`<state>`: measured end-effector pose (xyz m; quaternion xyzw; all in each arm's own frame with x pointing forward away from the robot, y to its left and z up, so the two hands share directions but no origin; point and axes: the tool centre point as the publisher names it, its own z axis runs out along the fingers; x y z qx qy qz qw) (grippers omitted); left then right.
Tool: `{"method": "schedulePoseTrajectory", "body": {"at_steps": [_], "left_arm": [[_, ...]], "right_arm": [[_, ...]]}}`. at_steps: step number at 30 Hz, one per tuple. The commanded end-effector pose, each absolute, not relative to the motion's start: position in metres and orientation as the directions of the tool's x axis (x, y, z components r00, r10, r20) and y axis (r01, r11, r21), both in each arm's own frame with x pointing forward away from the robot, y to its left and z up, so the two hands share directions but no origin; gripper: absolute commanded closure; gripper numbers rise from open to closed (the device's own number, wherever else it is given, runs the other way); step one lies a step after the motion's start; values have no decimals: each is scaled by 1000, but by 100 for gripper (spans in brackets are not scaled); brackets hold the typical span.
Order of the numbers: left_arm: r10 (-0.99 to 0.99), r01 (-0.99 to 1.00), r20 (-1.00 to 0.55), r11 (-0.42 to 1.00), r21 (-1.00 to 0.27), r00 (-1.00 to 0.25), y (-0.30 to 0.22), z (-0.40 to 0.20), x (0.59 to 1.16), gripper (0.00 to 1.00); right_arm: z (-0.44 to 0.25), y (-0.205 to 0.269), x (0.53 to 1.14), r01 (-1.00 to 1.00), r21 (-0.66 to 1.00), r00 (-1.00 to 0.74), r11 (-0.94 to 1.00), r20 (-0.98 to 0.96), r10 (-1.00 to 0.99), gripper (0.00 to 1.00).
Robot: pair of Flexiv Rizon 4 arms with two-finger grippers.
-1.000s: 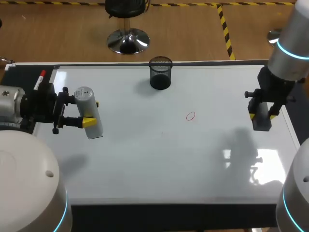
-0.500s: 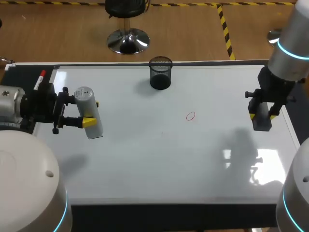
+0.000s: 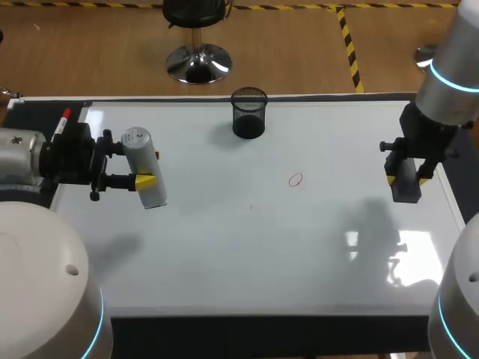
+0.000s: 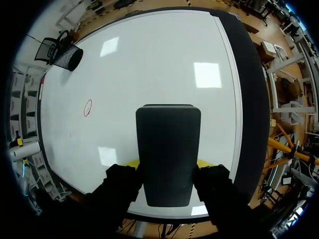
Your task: Pick up the inspection probe, press it on each red-marked spot on the whiteboard one by one, put down the probe, pick up the eraser, and wipe off all the red marks.
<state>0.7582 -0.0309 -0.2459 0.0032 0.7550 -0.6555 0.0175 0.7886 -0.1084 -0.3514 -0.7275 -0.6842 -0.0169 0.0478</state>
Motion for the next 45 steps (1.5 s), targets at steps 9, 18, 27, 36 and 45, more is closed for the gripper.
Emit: {"method": "schedulePoseTrajectory", "body": {"at_steps": [9,18,27,36,45], "left_arm": [[75,21,-12,127,-992,-997,-67,-246,790,100],[142,24,-6,129,-991,-990,-97,-246,812,100],[182,25,-3,116,-993,-983,-128,-249,825,100],[199,10,15,120,-993,-980,-155,-253,837,100],[213,17,8,113,-993,-977,-188,-249,847,100]], "right_arm": [[-350,-110,788,997,-44,61,-57,92,994,100],[-350,-110,788,997,-44,61,-57,92,994,100],[-350,-110,788,997,-44,61,-57,92,994,100],[-350,-110,788,997,-44,61,-57,92,994,100],[-350,-110,788,997,-44,61,-57,92,994,100]]}}
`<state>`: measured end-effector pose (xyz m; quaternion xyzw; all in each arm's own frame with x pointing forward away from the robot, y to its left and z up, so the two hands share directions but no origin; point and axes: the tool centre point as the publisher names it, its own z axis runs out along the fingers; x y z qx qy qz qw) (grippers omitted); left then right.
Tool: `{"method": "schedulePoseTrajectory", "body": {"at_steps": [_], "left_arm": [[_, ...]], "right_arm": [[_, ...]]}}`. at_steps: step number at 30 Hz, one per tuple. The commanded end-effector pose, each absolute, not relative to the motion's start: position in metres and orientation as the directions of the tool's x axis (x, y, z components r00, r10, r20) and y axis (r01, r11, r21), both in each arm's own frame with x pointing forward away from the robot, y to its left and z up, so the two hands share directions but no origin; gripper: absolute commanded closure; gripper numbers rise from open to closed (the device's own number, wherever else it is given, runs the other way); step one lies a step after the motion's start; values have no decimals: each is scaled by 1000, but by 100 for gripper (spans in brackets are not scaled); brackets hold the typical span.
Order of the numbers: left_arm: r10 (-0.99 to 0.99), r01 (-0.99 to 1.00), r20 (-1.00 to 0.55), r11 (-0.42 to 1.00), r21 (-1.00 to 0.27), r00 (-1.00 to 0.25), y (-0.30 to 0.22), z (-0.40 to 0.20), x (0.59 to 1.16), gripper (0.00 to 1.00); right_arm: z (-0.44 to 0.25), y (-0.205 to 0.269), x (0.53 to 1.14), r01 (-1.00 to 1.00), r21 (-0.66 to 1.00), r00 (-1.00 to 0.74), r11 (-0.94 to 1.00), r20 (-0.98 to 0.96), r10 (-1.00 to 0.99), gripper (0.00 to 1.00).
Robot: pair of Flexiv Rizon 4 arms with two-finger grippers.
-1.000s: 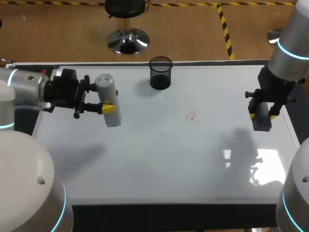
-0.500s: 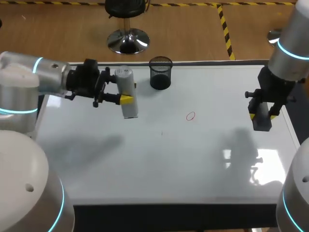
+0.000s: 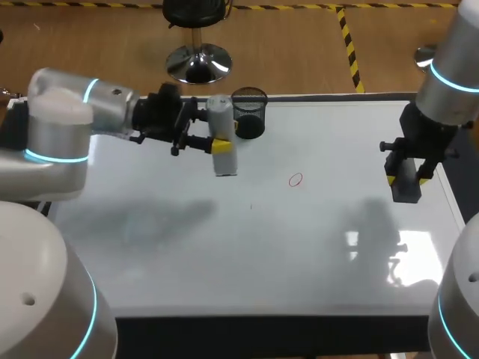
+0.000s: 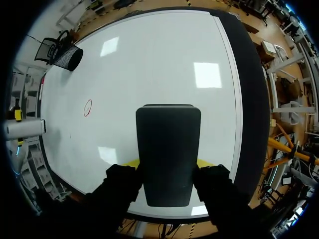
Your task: Pick up the inspection probe, press it on each red-marked spot on the whiteboard one by one, put down the probe, pick up the eraser, and wipe off all the red marks.
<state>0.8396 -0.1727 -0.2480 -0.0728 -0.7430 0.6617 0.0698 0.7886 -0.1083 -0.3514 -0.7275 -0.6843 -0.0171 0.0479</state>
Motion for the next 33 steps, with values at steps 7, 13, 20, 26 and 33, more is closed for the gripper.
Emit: {"method": "schedulePoseTrajectory", "body": {"at_steps": [7,13,20,26,33], "left_arm": [[229,4,24,119,-993,-973,-213,-251,855,100],[227,-10,40,132,-991,-973,-233,-255,864,100],[223,-29,58,133,-991,-973,-255,-258,871,100],[223,-50,79,134,-990,-972,-273,-264,876,100],[246,-63,97,143,-988,-964,-293,-268,880,100]], "right_arm": [[-350,-110,788,997,-44,61,-57,92,994,100],[-350,-110,788,997,-44,61,-57,92,994,100],[-350,-110,788,997,-44,61,-57,92,994,100],[-350,-110,788,997,-44,61,-57,92,994,100],[-350,-110,788,997,-44,61,-57,92,994,100]]}}
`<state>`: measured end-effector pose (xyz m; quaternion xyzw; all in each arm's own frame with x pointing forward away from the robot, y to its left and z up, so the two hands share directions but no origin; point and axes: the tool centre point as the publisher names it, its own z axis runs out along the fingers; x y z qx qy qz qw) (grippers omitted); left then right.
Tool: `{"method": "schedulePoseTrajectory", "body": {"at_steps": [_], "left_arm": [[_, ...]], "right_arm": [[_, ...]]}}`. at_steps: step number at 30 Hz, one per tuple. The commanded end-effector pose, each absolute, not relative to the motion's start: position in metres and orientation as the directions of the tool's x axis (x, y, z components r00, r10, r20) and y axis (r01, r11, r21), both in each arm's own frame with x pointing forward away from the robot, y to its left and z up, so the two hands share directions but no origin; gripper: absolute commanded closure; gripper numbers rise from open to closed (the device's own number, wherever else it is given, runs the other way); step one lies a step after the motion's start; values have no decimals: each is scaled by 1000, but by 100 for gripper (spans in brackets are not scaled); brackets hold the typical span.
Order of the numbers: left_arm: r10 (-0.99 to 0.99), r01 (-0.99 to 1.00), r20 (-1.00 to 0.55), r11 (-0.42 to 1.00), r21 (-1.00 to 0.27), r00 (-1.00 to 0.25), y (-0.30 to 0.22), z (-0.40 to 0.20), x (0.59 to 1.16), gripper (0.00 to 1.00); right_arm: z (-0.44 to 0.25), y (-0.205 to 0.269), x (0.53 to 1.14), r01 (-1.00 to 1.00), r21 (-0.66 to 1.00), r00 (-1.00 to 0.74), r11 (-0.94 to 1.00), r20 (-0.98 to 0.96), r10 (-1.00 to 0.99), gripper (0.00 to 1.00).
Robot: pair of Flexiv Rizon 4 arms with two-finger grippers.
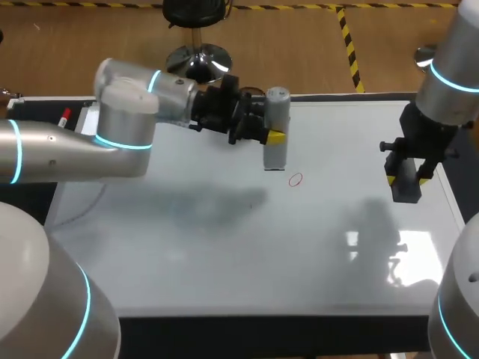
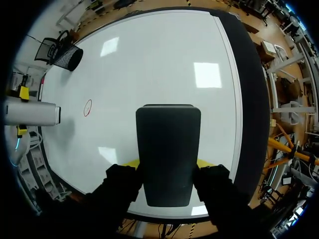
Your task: Pick up the inspection probe, press it on each red-marked spot on the whiteboard one by one, put down the probe, pick up the eraser, and wipe off all the red marks.
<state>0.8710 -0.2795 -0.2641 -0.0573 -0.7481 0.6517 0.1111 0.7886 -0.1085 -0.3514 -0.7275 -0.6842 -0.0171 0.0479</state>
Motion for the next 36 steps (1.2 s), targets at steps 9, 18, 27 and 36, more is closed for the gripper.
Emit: {"method": "schedulePoseTrajectory", "body": {"at_steps": [9,18,27,36], "left_arm": [[261,-75,107,131,-989,-959,-308,-276,877,100],[254,-90,113,103,-991,-961,-309,-287,874,100],[256,-93,117,102,-990,-960,-309,-298,871,100],[251,-104,130,112,-988,-959,-306,-308,872,100]], "right_arm": [[-350,-110,788,997,-44,61,-57,92,994,100],[-350,-110,788,997,-44,61,-57,92,994,100],[-350,-110,788,997,-44,61,-57,92,994,100],[-350,-110,788,997,-44,61,-57,92,994,100]]}}
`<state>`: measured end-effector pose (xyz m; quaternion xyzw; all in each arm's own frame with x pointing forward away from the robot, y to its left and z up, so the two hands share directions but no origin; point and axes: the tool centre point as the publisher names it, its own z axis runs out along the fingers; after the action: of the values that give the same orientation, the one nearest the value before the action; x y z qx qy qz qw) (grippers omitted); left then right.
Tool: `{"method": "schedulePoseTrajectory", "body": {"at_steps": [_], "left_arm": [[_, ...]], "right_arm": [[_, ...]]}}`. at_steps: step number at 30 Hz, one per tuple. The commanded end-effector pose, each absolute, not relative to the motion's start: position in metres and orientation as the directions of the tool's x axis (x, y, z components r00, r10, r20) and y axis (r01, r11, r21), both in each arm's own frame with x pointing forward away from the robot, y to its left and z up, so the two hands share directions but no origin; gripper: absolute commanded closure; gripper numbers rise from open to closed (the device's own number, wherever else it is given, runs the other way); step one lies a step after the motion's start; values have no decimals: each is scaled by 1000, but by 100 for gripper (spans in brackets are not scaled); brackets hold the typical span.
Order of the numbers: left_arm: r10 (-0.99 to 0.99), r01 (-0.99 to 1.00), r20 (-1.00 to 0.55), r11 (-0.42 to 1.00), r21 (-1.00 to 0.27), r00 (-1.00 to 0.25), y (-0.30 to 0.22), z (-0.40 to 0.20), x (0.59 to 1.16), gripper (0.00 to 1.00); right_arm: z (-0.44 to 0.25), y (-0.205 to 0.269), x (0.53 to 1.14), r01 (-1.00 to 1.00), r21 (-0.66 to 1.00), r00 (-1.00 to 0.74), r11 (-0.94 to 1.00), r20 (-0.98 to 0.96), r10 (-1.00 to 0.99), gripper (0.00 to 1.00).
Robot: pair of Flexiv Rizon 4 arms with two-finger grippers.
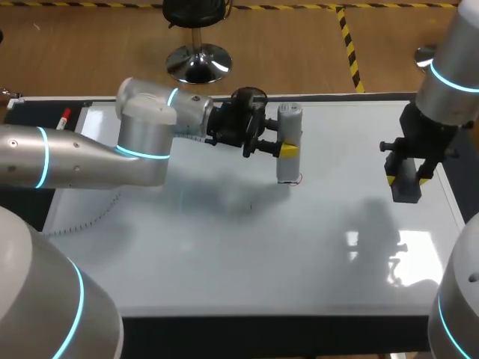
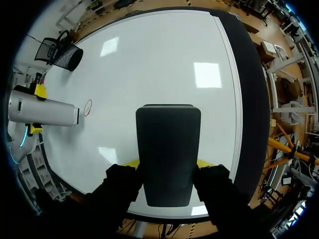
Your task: Pick up the inspection probe, press it on each red-marked spot on the whiteboard one by one, put down the probe, pick up the eraser, and wipe off all the red marks.
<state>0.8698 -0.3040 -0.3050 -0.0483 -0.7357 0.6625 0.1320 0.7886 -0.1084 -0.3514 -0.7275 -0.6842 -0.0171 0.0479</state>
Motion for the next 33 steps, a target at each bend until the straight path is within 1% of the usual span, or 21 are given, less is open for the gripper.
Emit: {"method": "schedulePoseTrajectory", "body": {"at_steps": [1,25,33], "left_arm": [[250,-105,130,113,-988,-959,-307,-309,872,100],[246,-114,136,104,-988,-959,-322,-324,884,100],[226,-108,136,133,-985,-965,-320,-326,882,100]], "right_arm": [[-350,-110,788,997,-44,61,-57,92,994,100],[-350,-110,788,997,-44,61,-57,92,994,100],[-350,-110,788,997,-44,61,-57,92,994,100]]}}
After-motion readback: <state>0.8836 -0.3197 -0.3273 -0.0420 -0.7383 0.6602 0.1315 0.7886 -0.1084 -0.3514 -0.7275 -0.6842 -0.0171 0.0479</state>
